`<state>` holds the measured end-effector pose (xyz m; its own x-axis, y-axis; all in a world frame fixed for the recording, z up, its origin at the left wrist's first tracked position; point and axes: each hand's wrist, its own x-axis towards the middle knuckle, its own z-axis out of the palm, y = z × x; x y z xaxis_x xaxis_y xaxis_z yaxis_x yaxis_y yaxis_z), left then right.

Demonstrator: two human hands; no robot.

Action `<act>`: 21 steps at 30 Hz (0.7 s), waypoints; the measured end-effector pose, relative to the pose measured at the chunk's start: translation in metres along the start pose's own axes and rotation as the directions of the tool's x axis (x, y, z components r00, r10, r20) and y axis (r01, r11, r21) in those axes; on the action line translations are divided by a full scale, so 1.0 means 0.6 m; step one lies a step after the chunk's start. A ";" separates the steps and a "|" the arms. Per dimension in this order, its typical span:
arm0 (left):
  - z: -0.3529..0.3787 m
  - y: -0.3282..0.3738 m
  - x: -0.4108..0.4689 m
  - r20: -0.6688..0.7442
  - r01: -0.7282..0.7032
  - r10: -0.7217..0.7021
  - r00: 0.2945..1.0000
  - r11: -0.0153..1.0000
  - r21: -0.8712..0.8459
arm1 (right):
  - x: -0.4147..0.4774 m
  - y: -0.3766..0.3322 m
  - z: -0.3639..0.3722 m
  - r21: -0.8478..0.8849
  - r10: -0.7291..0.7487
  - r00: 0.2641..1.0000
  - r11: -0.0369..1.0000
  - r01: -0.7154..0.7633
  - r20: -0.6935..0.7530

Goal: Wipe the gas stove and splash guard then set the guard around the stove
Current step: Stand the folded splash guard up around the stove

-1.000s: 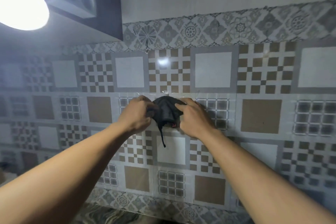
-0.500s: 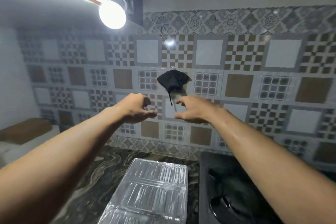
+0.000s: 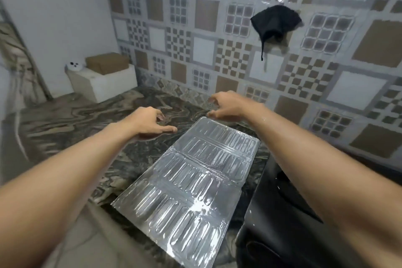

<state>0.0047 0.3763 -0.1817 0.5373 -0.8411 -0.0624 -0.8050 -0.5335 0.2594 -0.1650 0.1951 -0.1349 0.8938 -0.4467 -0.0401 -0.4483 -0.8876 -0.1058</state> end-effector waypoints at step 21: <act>0.307 -0.102 -0.072 0.187 0.472 -0.469 0.863 0.881 0.029 | 0.216 0.001 0.347 -0.144 -0.331 0.851 0.897 0.418 0.407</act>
<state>-0.0155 0.4287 -0.3727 0.7943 -0.4927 -0.3554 -0.4627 -0.8698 0.1716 -0.0468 0.1602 -0.3470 0.9139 -0.0404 -0.4040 -0.0305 -0.9991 0.0311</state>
